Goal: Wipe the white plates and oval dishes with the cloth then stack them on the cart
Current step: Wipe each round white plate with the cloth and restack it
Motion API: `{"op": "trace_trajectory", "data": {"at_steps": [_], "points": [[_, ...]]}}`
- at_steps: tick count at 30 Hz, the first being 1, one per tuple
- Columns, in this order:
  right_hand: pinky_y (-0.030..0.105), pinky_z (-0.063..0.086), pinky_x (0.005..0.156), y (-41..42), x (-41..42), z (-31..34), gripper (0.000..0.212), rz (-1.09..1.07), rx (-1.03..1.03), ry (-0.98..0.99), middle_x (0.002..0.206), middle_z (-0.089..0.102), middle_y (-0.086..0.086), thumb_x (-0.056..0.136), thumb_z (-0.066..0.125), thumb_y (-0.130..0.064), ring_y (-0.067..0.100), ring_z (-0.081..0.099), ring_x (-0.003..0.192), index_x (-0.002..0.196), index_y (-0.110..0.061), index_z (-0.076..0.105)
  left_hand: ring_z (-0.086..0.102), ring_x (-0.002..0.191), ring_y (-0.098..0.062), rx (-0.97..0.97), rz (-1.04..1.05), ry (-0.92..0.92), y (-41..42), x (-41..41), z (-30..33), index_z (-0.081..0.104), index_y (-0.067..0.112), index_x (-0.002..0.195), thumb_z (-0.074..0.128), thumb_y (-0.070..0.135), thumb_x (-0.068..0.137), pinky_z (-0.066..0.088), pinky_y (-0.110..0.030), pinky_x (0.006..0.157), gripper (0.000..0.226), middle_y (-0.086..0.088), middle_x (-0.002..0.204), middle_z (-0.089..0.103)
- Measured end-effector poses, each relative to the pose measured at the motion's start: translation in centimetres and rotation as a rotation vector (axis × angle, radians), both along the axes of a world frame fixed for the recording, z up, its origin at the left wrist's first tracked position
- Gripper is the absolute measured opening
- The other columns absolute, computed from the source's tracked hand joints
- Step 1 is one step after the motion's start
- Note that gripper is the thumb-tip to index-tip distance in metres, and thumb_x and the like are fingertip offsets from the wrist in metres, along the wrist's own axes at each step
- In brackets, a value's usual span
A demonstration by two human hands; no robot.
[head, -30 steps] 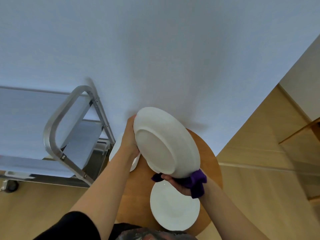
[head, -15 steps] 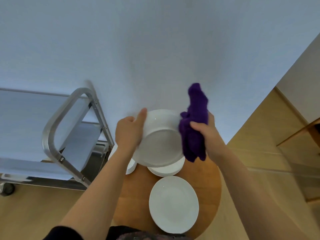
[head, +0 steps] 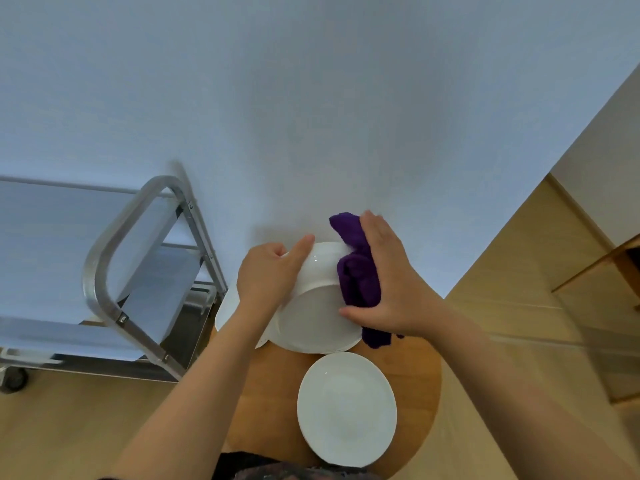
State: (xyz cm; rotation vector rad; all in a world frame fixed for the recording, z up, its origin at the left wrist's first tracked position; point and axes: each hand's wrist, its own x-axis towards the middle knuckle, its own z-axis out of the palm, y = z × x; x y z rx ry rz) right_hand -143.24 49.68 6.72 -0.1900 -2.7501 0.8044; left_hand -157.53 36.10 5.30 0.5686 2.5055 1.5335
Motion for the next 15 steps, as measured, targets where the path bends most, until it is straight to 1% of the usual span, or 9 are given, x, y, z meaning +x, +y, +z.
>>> {"op": "trace_trajectory", "data": {"at_steps": [1, 2, 3, 4, 6, 8, 11, 13, 15], "points": [[-0.001, 0.006, 0.103, 0.0, 0.1, 0.2, 0.122, 0.024, 0.006, -0.013, 0.154, -0.013, -0.024, 0.064, 0.073, -0.050, 0.000, -0.011, 0.143, 0.147, -0.034, -0.014, 0.028, 0.048, -0.013, 0.027, 0.000, -0.028, -0.1, -0.2, 0.0, 0.027, 0.020, 0.047, 0.060, 0.054, 0.078, 0.028, -0.030, 0.052, 0.057, 0.008, 0.045, 0.027], [-0.003, 0.013, 0.100, 0.1, 0.2, 0.6, 0.120, 0.037, -0.030, -0.017, 0.154, -0.009, -0.024, 0.062, 0.074, -0.046, -0.001, -0.004, 0.143, 0.145, -0.038, -0.012, 0.027, 0.048, -0.013, 0.052, 0.002, -0.059, -0.2, -0.3, 0.1, 0.025, 0.021, 0.047, 0.062, 0.053, 0.078, 0.027, -0.030, 0.052, 0.058, 0.010, 0.043, 0.025], [-0.002, 0.025, 0.097, 0.3, 0.3, 1.0, 0.114, 0.041, -0.110, -0.008, 0.151, 0.004, -0.025, 0.062, 0.076, -0.038, -0.005, 0.013, 0.138, 0.143, -0.040, -0.004, 0.027, 0.050, -0.015, 0.067, 0.001, -0.090, -0.3, -0.4, 0.1, 0.025, 0.021, 0.047, 0.063, 0.052, 0.077, 0.027, -0.032, 0.053, 0.058, 0.009, 0.044, 0.025], [-0.001, 0.035, 0.088, 0.6, 0.5, 1.3, 0.105, 0.040, -0.193, 0.011, 0.140, 0.019, -0.029, 0.061, 0.078, -0.030, -0.011, 0.029, 0.125, 0.137, -0.043, 0.007, 0.028, 0.053, -0.017, 0.076, -0.004, -0.122, -0.3, -0.5, 0.0, 0.025, 0.021, 0.048, 0.064, 0.053, 0.077, 0.028, -0.034, 0.055, 0.058, 0.007, 0.047, 0.026], [0.000, 0.040, 0.078, 1.4, 0.9, 1.8, 0.092, 0.019, -0.283, 0.023, 0.119, 0.033, -0.042, 0.061, 0.082, -0.023, -0.016, 0.041, 0.109, 0.123, -0.058, 0.023, 0.032, 0.057, -0.021, 0.090, -0.017, -0.182, -0.3, -0.4, 0.0, 0.026, 0.021, 0.049, 0.062, 0.054, 0.076, 0.030, -0.034, 0.058, 0.056, 0.001, 0.052, 0.030], [0.000, 0.039, 0.080, 1.6, 1.0, 2.0, 0.090, -0.001, -0.267, -0.017, 0.118, 0.038, -0.039, 0.059, 0.086, -0.028, -0.016, 0.043, 0.108, 0.120, -0.059, 0.027, 0.031, 0.053, -0.018, 0.090, -0.047, -0.167, -0.2, 0.1, 0.1, 0.026, 0.021, 0.047, 0.062, 0.055, 0.075, 0.029, -0.034, 0.056, 0.056, 0.004, 0.048, 0.029], [0.000, 0.036, 0.084, 1.2, 0.6, 2.0, 0.085, 0.033, -0.184, -0.028, 0.118, 0.040, -0.032, 0.059, 0.086, -0.032, -0.014, 0.042, 0.109, 0.120, -0.054, 0.030, 0.025, 0.045, -0.011, 0.053, -0.090, -0.025, 0.1, 1.1, 0.7, 0.025, 0.022, 0.044, 0.062, 0.056, 0.072, 0.026, -0.030, 0.051, 0.057, 0.010, 0.040, 0.023], [0.001, 0.037, 0.084, 1.2, 0.3, 2.1, 0.085, 0.041, -0.172, 0.010, 0.117, 0.042, -0.032, 0.059, 0.086, -0.033, -0.014, 0.043, 0.108, 0.120, -0.053, 0.030, 0.025, 0.044, -0.008, 0.097, -0.063, 0.021, 0.1, 1.3, 0.8, 0.026, 0.022, 0.043, 0.065, 0.053, 0.075, 0.026, -0.030, 0.051, 0.059, 0.009, 0.040, 0.024], [0.002, 0.042, 0.079, 1.2, 0.3, 2.5, 0.083, -0.013, -0.238, 0.052, 0.112, 0.047, -0.036, 0.055, 0.087, -0.036, -0.014, 0.048, 0.104, 0.116, -0.055, 0.034, 0.028, 0.039, -0.008, 0.177, -0.008, 0.037, -0.2, 1.1, 0.8, 0.027, 0.023, 0.038, 0.068, 0.045, 0.079, 0.026, -0.027, 0.049, 0.062, 0.009, 0.036, 0.026]]}}
